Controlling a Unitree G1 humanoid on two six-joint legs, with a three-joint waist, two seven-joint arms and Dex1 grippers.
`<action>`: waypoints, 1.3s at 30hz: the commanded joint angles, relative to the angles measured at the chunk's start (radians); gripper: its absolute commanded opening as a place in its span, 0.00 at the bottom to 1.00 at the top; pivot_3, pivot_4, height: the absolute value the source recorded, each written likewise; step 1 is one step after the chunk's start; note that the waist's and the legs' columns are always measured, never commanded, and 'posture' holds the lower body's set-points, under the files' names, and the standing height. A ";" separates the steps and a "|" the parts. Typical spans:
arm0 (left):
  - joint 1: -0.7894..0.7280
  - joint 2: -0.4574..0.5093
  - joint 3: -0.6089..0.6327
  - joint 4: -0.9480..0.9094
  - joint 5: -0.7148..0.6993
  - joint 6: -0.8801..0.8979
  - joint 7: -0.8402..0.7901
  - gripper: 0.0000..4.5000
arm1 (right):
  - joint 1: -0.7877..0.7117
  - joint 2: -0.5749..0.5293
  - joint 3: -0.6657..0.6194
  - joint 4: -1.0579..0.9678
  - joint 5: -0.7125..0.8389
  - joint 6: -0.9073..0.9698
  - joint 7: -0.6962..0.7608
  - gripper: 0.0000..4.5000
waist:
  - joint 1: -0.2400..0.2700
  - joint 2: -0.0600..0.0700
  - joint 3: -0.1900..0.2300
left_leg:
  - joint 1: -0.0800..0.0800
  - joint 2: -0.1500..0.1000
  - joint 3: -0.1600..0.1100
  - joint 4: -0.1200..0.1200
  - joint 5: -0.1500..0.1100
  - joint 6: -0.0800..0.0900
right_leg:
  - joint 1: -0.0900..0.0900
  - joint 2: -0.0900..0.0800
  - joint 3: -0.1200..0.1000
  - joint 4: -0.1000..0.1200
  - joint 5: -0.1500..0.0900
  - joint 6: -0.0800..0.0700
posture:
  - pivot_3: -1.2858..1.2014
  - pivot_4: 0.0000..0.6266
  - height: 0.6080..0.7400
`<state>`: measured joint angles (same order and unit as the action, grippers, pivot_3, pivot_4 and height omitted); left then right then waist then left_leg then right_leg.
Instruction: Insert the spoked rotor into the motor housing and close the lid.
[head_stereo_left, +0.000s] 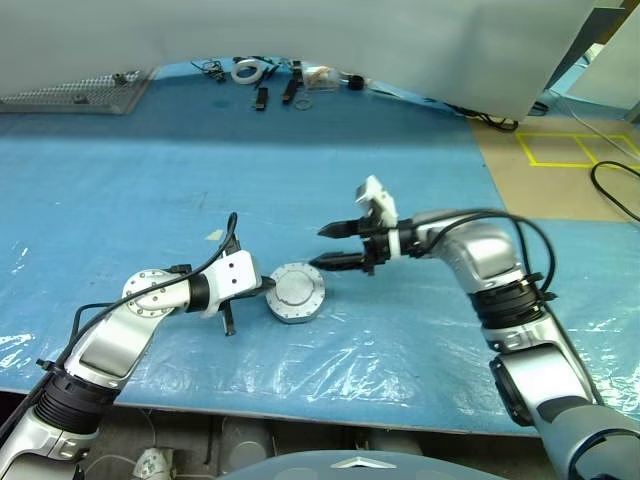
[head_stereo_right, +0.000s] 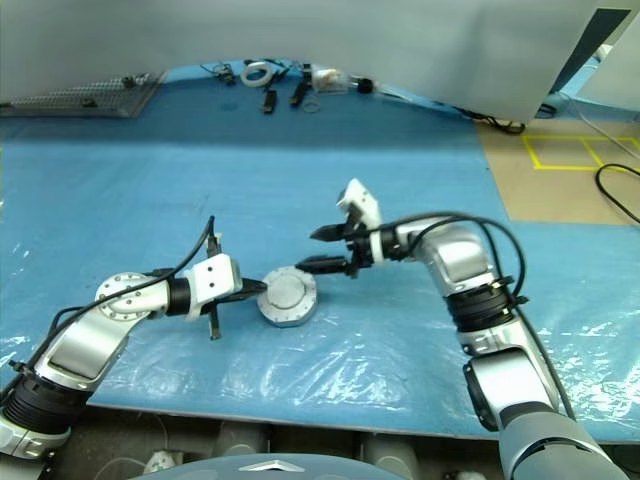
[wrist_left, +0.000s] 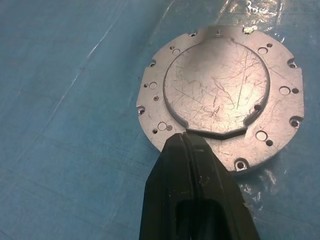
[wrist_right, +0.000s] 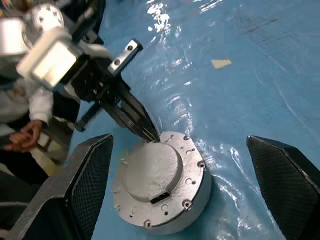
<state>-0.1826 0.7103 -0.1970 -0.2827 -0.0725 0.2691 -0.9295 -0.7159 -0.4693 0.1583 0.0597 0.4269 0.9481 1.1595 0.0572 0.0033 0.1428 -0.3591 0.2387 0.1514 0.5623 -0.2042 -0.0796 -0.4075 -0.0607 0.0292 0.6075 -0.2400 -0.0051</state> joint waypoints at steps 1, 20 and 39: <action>0.019 -0.001 -0.018 -0.006 0.010 0.007 0.002 0.00 | 0.028 -0.062 -0.056 -0.032 0.123 0.212 0.015 1.00 | 0.005 0.000 0.000 | 0.000 0.000 0.000 0.000 0.000 0.000 | 0.000 0.000 0.000 0.000 0.000 0.000 | 0.52 0.24 1.00; 0.024 -0.009 -0.012 -0.015 0.005 0.008 0.016 0.00 | 0.226 0.032 -0.065 -0.031 0.178 0.308 -0.224 1.00 | 0.012 0.001 0.000 | 0.002 0.000 0.001 0.000 0.000 0.000 | 0.000 0.000 0.000 0.001 -0.001 -0.001 | 0.52 0.24 1.00; 0.019 -0.008 -0.003 0.002 0.006 -0.005 0.020 0.00 | 0.192 0.199 -0.043 0.008 0.199 0.295 -0.321 1.00 | 0.011 0.001 0.000 | 0.003 0.000 0.001 0.000 0.000 -0.001 | 0.001 0.000 0.000 0.001 0.000 0.000 | 0.52 0.24 1.00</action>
<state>-0.1654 0.7000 -0.1963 -0.2876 -0.0729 0.2609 -0.9103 -0.5026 -0.2866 0.1226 0.0676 0.5941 1.2344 0.8405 0.0685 0.0039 0.1430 -0.3563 0.2390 0.1520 0.5625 -0.2044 -0.0801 -0.4069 -0.0603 0.0290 0.6085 -0.2401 -0.0054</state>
